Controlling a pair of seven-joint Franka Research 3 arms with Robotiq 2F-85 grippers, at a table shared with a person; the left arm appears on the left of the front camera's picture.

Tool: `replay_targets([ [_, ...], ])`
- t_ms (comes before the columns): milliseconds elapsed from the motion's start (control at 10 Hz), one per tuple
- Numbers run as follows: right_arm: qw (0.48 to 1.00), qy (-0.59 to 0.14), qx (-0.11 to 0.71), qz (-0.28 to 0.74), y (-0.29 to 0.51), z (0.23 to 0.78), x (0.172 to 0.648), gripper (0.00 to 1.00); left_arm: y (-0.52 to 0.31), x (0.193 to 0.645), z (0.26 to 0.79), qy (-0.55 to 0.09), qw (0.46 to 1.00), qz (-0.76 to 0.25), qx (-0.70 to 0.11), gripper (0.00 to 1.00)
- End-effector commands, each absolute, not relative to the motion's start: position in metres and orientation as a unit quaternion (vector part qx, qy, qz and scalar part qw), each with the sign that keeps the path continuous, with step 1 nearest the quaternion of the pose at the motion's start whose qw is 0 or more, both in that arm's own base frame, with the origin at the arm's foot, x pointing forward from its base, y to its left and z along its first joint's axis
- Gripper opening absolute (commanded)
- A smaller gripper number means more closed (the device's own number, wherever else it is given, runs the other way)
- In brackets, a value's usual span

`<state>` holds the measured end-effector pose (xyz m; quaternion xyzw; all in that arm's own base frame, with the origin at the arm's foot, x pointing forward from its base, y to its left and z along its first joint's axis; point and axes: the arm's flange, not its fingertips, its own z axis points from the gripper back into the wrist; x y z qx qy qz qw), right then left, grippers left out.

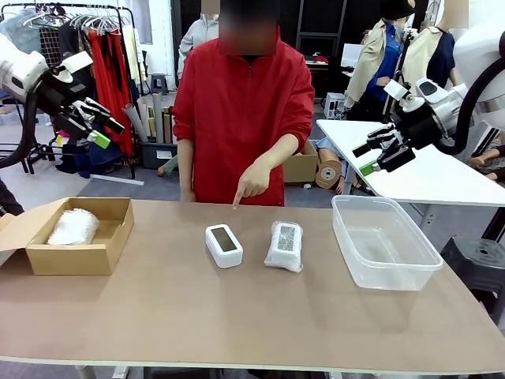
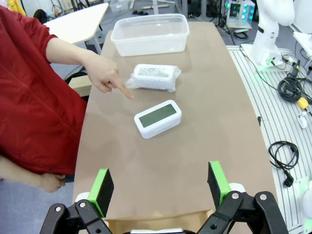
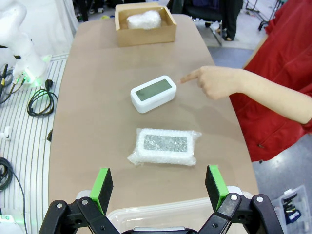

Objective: Separate and place wrapped and unwrapped clocks.
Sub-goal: Pick up the Digital clock indicated by the person.

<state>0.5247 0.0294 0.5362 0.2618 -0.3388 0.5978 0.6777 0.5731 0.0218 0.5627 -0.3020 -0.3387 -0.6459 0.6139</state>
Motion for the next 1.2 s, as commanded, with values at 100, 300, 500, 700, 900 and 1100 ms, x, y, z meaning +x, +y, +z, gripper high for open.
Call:
replay_targets([
  [100, 0.673, -0.335, 0.254, 0.609, 0.070, 0.551, 0.509, 1.00, 0.023, 0.572, 0.561, -0.337, 0.608, -0.653, -0.301, 1.00],
  [300, 0.700, -0.323, 0.239, 0.590, 0.109, 0.561, 0.499, 1.00, 0.023, 0.572, 0.561, -0.337, 0.608, -0.653, -0.301, 1.00],
  [500, 0.731, -0.312, 0.229, 0.562, 0.155, 0.575, 0.497, 1.00, 0.023, 0.572, 0.561, -0.337, 0.608, -0.653, -0.301, 1.00],
  [700, 0.772, -0.291, 0.204, 0.527, 0.201, 0.588, 0.496, 1.00, 0.023, 0.572, 0.561, -0.337, 0.608, -0.653, -0.301, 1.00],
  [900, 0.826, -0.257, 0.156, 0.477, 0.243, 0.591, 0.501, 1.00, 0.023, 0.572, 0.561, -0.337, 0.608, -0.653, -0.301, 1.00],
  [1100, 0.851, -0.208, 0.141, 0.460, 0.275, 0.590, 0.511, 1.00, 0.023, 0.572, 0.561, -0.337, 0.608, -0.653, -0.301, 1.00],
])
